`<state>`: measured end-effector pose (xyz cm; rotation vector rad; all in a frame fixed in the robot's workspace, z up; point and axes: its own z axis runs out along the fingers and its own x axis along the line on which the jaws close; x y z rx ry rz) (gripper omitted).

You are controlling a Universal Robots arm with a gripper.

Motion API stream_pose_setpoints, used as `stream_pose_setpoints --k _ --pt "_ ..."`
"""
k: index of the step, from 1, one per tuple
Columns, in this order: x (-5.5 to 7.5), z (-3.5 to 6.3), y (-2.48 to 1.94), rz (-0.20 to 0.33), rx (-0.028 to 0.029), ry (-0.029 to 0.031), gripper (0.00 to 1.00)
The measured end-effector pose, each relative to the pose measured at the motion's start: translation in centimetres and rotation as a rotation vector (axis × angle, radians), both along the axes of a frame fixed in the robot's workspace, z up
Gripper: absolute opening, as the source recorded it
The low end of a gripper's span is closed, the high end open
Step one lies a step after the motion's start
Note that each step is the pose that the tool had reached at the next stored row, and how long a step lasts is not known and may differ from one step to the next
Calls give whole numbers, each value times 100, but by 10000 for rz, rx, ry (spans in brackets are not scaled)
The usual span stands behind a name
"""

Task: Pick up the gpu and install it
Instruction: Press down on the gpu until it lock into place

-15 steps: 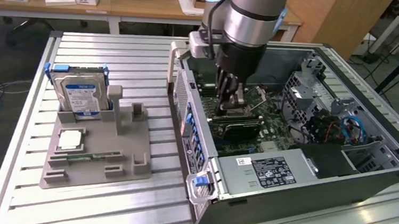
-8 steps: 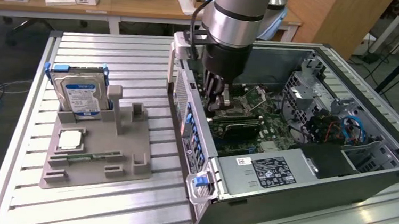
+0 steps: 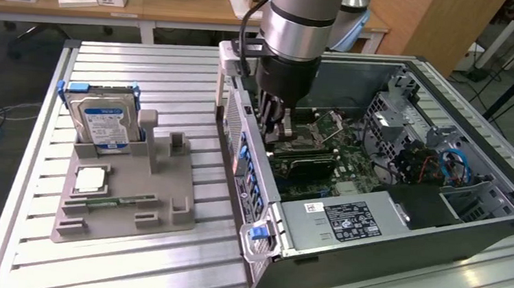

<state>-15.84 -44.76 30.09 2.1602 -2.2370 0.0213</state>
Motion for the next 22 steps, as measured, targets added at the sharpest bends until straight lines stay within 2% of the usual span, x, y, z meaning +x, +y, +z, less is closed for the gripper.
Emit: stream_pose_setpoints --k 11,15,22 --pt "58 -3 -1 6 5 -23 11" --pt "63 -57 -13 6 45 -25 11" --pt "62 -69 38 7 46 -33 11"
